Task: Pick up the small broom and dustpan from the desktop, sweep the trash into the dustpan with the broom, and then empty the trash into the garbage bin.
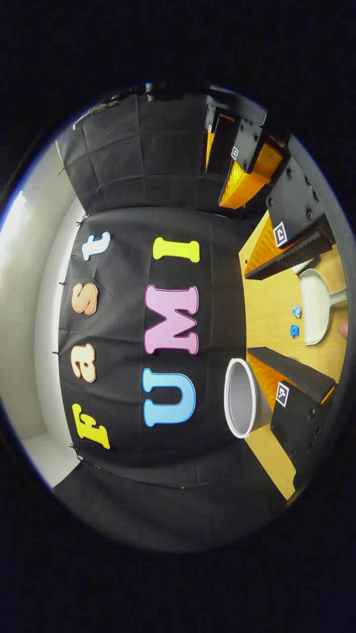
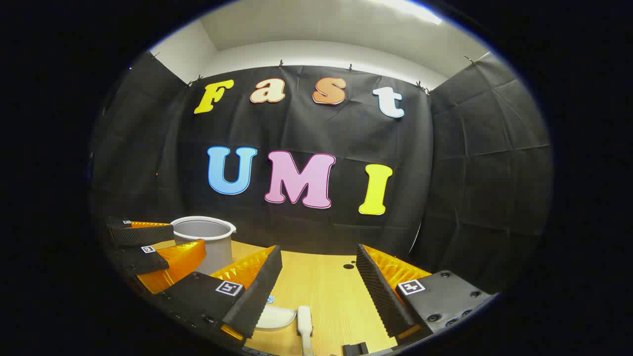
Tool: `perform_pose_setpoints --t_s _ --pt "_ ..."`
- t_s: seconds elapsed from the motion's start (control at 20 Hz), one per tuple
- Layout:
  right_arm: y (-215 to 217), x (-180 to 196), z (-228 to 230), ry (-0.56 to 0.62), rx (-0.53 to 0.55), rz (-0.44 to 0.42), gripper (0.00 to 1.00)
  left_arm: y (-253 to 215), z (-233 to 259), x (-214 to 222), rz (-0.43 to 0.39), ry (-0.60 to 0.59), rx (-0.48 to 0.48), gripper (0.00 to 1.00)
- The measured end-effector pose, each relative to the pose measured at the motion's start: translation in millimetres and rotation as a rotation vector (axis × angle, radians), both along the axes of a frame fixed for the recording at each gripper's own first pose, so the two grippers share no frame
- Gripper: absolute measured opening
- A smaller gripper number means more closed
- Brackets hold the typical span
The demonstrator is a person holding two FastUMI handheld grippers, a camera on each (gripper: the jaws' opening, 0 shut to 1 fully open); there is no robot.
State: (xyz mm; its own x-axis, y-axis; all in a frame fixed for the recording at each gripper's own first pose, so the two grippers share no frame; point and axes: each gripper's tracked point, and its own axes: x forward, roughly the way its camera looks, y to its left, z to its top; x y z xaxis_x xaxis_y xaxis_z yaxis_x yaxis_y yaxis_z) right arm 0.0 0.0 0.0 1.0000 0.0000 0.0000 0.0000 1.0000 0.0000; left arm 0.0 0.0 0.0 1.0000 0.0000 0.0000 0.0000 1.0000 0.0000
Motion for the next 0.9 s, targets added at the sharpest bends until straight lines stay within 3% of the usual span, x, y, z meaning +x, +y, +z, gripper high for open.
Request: perform_pose_setpoints --t_s 0.2,0.25,0.3,0.4,0.45,0.5,0.6,0.65,0.85,0.9 --pt "2 -3 -4 0.011 -0.004 0.0 0.93 -2 -7 0 -0.01 0.009 -0.005 0.83" --pt "2 -3 -5 0.015 -0.002 0.0 0.98 -1 -10 1 -0.011 0.017 -0.009 0.83" --pt "2 -4 -5 0.018 -0.002 -0.001 0.93 -2 -11 0 -0.014 0.021 -0.014 0.83" --pt "0 -5 -6 0.021 -0.002 -0.007 0.97 -4 -11 -1 -0.019 0.018 -0.015 0.81" --pt "0 -5 -6 0.021 -0.003 -0.009 0.93 -6 -12 0 -0.021 0.018 -0.01 0.83" --pt "-1 -6 -7 0.025 -0.005 -0.012 0.97 -7 -12 0 -0.023 0.018 -0.002 0.83" --pt "-3 -8 -7 0.028 -0.006 -0.015 0.93 -10 -12 0 -0.031 0.014 0.003 0.81" --pt "-5 -9 -6 0.027 -0.006 -0.019 0.98 -12 -11 0 -0.036 0.011 0.001 0.81" --pt "-10 -10 -5 0.024 -0.007 -0.032 0.98 -16 -9 1 -0.049 0.002 0.005 0.81" --pt "-11 -10 -5 0.025 -0.008 -0.034 0.92 -17 -9 2 -0.052 0.002 0.005 0.81"
